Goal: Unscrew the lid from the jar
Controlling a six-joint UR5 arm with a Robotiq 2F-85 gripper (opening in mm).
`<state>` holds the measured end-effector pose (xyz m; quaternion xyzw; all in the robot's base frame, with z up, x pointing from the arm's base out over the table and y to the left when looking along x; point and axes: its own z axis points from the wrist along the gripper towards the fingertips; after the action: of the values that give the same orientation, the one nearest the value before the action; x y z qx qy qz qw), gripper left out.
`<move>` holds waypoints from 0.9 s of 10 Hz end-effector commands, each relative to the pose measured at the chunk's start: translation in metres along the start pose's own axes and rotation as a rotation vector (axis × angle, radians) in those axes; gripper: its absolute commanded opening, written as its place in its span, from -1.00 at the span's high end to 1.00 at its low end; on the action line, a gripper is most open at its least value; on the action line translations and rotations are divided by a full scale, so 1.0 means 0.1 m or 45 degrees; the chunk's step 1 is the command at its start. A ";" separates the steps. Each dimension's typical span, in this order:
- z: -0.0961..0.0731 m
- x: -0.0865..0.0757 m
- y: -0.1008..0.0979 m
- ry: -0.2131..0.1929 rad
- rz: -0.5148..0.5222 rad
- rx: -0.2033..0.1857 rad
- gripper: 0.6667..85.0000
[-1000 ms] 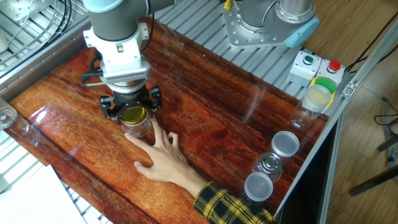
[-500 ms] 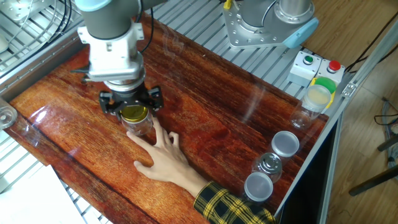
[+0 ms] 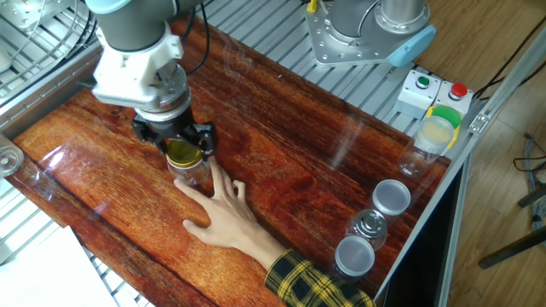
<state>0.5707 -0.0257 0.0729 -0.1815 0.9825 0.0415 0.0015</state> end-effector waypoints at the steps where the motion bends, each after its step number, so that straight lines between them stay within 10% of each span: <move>1: -0.02 0.00 0.11 0.006 0.246 -0.068 -0.71; 9: -0.01 0.09 0.16 0.045 0.363 -0.092 -0.66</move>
<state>0.5592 -0.0192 0.0724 -0.0603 0.9959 0.0628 -0.0237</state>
